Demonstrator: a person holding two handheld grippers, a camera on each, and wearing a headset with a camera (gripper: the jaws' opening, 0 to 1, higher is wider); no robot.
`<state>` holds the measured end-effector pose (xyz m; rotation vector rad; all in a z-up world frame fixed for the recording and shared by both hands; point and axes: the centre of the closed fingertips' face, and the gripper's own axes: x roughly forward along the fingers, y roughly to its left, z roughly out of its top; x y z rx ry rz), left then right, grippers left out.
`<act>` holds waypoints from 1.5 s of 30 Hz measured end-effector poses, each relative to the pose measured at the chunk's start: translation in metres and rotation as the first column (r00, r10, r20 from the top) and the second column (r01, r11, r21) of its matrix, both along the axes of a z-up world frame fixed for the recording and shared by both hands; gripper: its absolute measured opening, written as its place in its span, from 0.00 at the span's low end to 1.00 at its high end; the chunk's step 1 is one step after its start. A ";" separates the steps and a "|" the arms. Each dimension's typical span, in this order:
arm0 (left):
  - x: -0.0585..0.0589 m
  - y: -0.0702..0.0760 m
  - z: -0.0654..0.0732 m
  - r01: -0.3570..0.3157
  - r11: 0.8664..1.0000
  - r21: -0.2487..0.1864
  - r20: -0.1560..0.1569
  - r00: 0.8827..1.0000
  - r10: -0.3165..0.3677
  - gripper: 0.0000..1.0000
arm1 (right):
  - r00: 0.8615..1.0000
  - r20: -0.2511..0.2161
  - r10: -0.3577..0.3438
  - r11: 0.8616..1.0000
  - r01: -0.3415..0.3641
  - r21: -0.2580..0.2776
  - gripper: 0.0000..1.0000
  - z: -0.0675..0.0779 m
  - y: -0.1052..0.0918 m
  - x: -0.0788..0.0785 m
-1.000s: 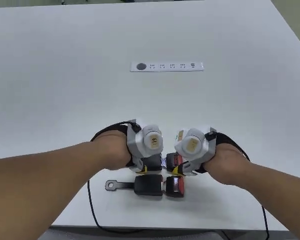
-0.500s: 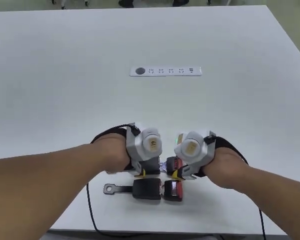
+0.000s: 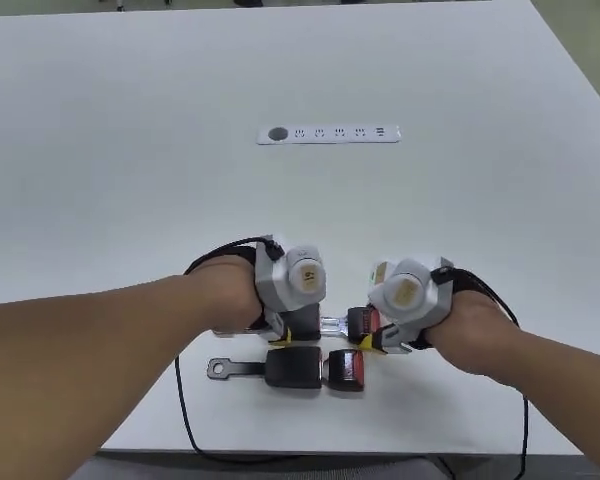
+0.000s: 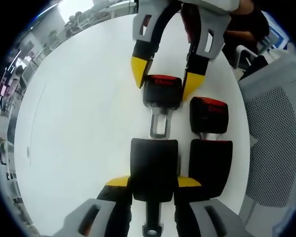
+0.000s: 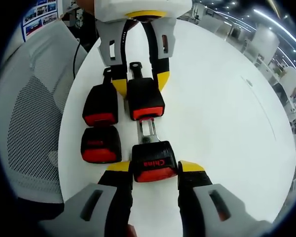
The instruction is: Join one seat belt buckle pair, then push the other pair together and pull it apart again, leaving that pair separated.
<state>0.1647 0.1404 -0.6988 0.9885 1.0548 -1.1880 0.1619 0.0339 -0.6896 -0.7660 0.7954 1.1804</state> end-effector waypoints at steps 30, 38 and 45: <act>0.000 0.000 0.003 -0.035 0.999 -0.018 0.015 0.999 0.035 0.33 | 0.993 0.007 -0.121 0.984 0.121 -0.128 0.35 -0.002 -0.140 -0.022; 0.003 0.000 0.004 -0.034 0.999 -0.023 0.034 0.999 0.035 0.34 | 0.993 0.023 -0.119 0.981 0.121 -0.151 0.36 -0.003 -0.140 -0.021; 0.009 -0.008 0.025 -0.071 0.987 -0.143 0.101 0.991 0.086 0.47 | 0.983 0.076 -0.167 0.977 0.175 -0.121 0.44 0.013 -0.137 -0.020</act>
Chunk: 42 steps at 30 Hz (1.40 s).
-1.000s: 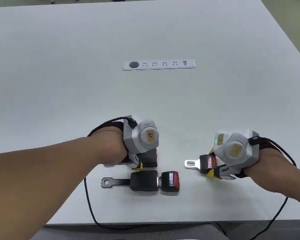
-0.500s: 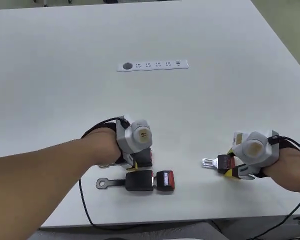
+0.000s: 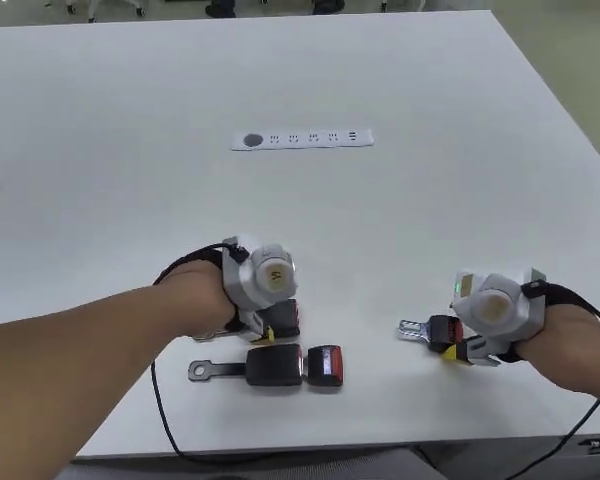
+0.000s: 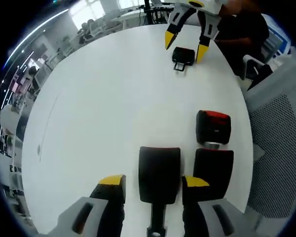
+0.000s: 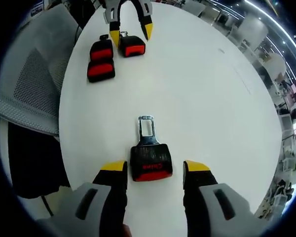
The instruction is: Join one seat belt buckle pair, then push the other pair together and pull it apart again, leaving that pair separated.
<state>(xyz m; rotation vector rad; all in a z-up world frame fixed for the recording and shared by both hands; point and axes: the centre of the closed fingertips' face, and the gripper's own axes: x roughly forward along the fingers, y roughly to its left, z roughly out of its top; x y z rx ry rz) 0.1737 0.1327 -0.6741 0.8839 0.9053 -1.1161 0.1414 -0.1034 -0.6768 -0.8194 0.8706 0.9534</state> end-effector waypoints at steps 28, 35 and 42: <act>-0.084 0.108 0.042 -0.479 0.834 -0.273 -0.062 0.874 0.482 0.88 | 0.965 -0.023 -0.260 0.928 0.256 0.271 0.82 0.034 0.026 -0.064; -0.106 0.116 0.046 -0.528 0.811 -0.252 -0.082 0.847 0.525 1.00 | 0.950 0.025 -0.312 0.916 0.294 0.273 0.97 0.041 0.021 -0.060; -0.115 0.117 0.043 -0.544 0.803 -0.243 -0.093 0.837 0.538 1.00 | 0.941 0.021 -0.338 0.902 0.317 0.293 1.00 0.046 0.027 -0.063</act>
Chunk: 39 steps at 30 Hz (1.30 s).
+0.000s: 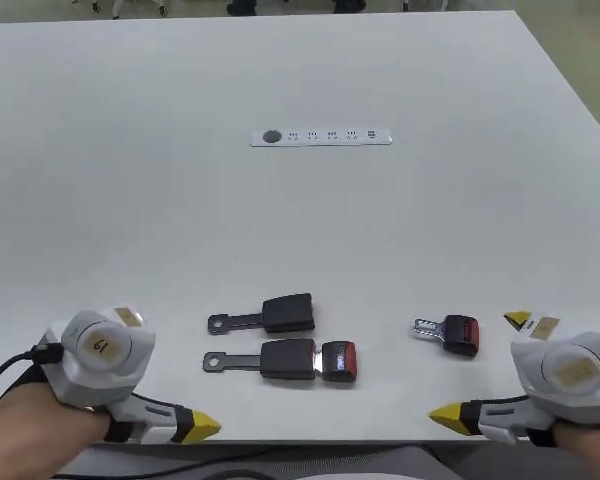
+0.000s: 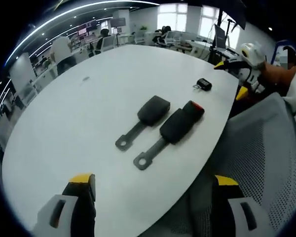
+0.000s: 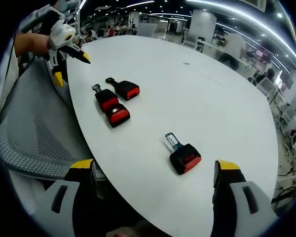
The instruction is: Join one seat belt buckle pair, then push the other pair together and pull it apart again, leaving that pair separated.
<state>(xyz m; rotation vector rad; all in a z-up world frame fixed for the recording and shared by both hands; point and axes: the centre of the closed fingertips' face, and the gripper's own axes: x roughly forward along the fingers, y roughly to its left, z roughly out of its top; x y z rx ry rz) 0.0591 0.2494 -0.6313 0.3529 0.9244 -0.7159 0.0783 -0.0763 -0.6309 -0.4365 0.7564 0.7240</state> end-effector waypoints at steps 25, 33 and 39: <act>0.000 -0.001 0.011 -0.040 0.997 -0.064 0.040 0.998 0.042 1.00 | 1.000 -0.025 -0.003 1.000 0.003 -0.005 0.99 -0.002 -0.006 -0.017; -0.003 0.001 0.009 -0.051 0.997 -0.063 0.035 0.998 0.053 1.00 | 1.000 -0.030 -0.003 1.000 0.003 -0.006 0.97 -0.002 -0.008 -0.017; -0.004 0.001 0.008 -0.056 0.996 -0.063 0.033 0.998 0.058 1.00 | 0.999 -0.038 -0.009 1.000 0.009 0.002 0.97 -0.005 -0.007 -0.017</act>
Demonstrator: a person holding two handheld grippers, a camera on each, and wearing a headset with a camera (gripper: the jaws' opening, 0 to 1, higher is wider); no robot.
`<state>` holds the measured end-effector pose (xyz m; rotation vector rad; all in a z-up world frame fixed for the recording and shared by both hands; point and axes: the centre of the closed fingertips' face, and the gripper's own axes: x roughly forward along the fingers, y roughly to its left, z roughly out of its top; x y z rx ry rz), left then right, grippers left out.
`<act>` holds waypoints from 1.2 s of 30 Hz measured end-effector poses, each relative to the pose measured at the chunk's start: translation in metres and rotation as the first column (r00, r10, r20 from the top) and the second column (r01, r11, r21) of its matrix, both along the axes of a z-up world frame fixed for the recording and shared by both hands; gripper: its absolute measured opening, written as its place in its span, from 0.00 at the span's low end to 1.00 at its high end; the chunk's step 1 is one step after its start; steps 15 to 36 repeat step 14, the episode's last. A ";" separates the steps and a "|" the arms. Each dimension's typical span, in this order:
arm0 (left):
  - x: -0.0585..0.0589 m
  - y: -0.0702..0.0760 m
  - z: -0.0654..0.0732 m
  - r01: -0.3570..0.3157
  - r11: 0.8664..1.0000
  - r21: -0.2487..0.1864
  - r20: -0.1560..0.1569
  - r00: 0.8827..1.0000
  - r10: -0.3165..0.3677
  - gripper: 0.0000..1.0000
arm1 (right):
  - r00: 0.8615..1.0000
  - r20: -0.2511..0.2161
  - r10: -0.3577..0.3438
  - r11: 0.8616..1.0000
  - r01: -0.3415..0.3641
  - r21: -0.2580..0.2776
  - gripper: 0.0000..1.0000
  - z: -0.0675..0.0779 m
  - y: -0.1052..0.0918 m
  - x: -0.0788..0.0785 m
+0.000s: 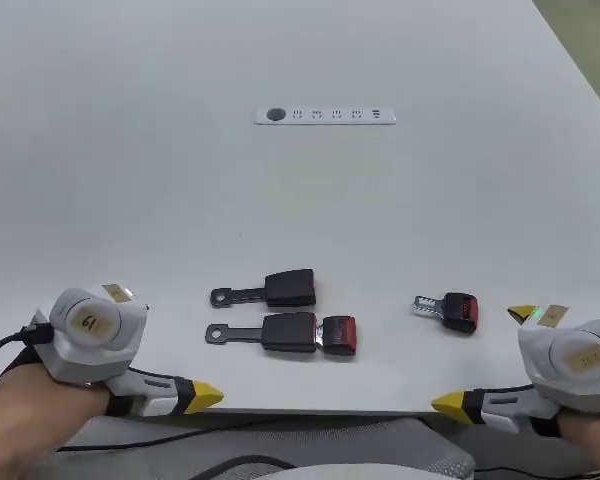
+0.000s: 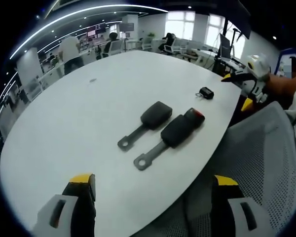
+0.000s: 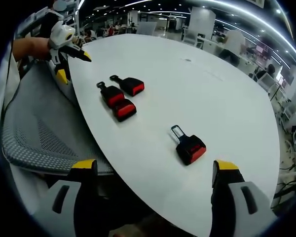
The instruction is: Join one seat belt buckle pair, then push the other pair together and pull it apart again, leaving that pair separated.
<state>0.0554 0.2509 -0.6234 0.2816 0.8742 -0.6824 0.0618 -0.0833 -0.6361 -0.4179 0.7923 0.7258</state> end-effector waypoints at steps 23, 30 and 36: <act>0.000 -0.011 -0.002 0.022 1.000 -0.011 0.006 1.000 -0.022 0.93 | 1.000 0.013 0.023 1.000 -0.023 0.001 0.73 0.006 0.011 -0.007; 0.000 -0.011 -0.002 0.022 1.000 -0.011 0.006 1.000 -0.022 0.93 | 1.000 0.013 0.023 1.000 -0.023 0.001 0.73 0.006 0.011 -0.007; 0.000 -0.011 -0.002 0.022 1.000 -0.011 0.006 1.000 -0.022 0.93 | 1.000 0.013 0.023 1.000 -0.023 0.001 0.73 0.006 0.011 -0.007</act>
